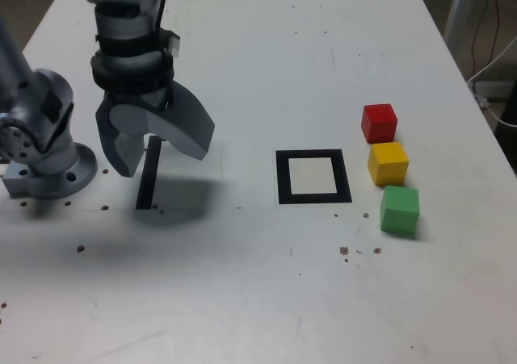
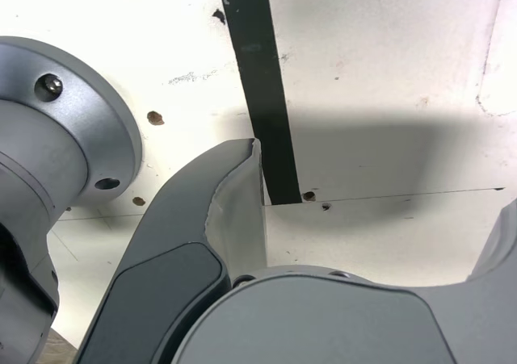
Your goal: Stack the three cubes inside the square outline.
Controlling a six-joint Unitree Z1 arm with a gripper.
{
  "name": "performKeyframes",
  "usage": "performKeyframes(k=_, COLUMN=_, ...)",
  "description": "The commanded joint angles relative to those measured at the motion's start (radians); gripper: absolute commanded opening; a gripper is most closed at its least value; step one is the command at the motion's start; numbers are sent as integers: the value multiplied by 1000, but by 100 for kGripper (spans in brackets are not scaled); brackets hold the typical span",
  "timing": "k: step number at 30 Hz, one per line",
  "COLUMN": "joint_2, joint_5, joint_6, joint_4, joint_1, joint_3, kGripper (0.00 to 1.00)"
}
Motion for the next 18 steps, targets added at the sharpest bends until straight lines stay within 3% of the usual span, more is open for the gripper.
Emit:
performKeyframes(k=1, joint_2=-5, joint_5=0, joint_6=-6, joint_4=5, joint_1=-1, joint_3=-4, kGripper=99)
performKeyframes(k=18, joint_2=1, joint_5=-1, joint_6=-25, joint_4=35, joint_1=-1, joint_3=-11, kGripper=99)
